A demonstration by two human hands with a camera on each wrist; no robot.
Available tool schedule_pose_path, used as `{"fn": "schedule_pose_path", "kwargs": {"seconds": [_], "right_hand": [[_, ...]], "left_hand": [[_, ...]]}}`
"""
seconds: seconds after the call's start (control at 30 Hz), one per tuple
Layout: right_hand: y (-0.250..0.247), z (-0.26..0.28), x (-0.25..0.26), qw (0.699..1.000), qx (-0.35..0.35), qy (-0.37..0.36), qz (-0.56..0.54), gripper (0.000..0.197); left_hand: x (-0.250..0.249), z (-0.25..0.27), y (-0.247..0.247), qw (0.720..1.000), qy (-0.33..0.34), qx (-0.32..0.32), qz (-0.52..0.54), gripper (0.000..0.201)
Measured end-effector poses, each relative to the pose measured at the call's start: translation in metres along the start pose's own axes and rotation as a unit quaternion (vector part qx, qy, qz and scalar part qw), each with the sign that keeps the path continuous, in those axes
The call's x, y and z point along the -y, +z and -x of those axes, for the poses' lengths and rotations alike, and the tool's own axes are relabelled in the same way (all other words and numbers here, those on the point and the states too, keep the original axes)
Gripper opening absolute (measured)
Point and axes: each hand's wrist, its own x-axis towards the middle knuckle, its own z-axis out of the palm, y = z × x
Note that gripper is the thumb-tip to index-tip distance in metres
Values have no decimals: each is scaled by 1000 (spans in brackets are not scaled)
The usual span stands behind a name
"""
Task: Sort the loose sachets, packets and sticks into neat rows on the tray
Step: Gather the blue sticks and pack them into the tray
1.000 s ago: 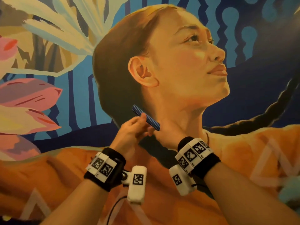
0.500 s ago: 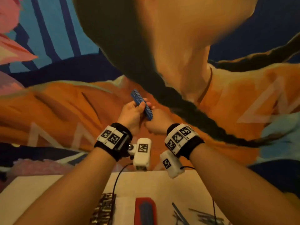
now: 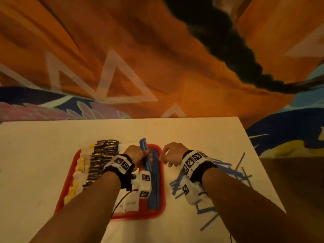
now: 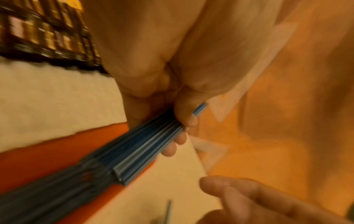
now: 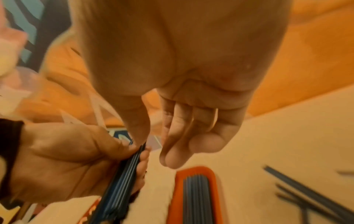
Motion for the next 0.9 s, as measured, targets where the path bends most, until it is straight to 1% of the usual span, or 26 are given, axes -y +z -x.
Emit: {"fn": "schedule_pose_path", "kwargs": {"seconds": [0.1, 0.13, 0.2, 0.23, 0.27, 0.37, 0.5, 0.57, 0.67, 0.8, 0.9], "right_hand": [[34, -18, -36, 999, 37, 36, -5, 22], [44, -22, -46, 998, 47, 43, -9, 21], [60, -27, -63, 997, 54, 53, -11, 20], [67, -28, -69, 997, 56, 57, -12, 20], [73, -29, -74, 996, 58, 62, -13, 19], [88, -31, -85, 996, 61, 65, -14, 16], [102, -34, -90, 998, 58, 39, 2, 16], [107, -35, -92, 998, 52, 25, 5, 18], [113, -36, -95, 999, 36, 9, 13, 16], [121, -40, -97, 1000, 14, 4, 21, 11], [124, -42, -96, 1000, -8, 4, 21, 20]], "left_hand": [[56, -28, 3, 995, -62, 15, -79, 13], [76, -41, 3, 991, -75, 12, -111, 17], [128, -86, 0, 982, -99, -2, -158, 29], [141, -92, 2, 980, -108, -11, -168, 34], [145, -88, 6, 977, -112, -20, -182, 37], [132, -54, 19, 959, -107, -47, -259, 31], [132, -45, 29, 941, -100, -64, -318, 37], [132, -44, 32, 937, -95, -67, -329, 35], [132, -42, 35, 936, -92, -85, -329, 26], [134, -39, 36, 936, -90, -105, -324, 28], [137, -39, 37, 935, -83, -114, -327, 28]]}}
